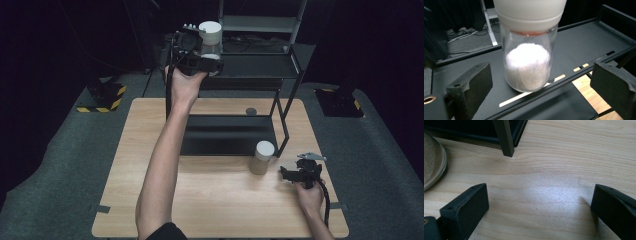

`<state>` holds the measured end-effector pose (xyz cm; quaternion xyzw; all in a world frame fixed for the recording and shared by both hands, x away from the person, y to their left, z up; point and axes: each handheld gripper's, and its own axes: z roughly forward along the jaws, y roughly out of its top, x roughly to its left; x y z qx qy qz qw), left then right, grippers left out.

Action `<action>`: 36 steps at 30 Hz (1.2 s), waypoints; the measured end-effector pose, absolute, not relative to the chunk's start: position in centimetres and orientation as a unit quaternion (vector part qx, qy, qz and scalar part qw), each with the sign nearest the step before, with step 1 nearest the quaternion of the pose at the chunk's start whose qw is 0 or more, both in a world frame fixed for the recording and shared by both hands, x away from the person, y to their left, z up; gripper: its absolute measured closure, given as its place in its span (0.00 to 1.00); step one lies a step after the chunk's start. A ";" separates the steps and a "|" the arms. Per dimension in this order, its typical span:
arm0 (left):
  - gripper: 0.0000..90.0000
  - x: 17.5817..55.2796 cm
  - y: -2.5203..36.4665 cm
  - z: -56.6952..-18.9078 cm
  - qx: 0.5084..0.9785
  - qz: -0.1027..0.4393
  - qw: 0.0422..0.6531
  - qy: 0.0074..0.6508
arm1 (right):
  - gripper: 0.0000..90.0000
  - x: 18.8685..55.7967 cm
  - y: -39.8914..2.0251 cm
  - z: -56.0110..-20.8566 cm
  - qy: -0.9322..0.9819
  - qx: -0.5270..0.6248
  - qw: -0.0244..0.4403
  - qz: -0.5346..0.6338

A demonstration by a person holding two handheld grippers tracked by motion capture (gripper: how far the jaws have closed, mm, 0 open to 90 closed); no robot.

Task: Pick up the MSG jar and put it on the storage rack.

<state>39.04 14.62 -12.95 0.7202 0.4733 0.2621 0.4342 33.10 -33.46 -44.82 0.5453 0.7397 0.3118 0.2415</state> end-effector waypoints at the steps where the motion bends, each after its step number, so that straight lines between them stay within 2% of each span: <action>1: 0.05 38.9 14.7 -13.0 0.720 0.262 0.435 0.472 | 0.01 33.1 -33.4 -44.8 0.739 0.546 0.241 0.312; 36: 0.05 35.5 16.3 -18.1 0.727 0.256 0.444 0.457 | 0.01 33.1 -33.5 -44.8 0.740 0.544 0.242 0.312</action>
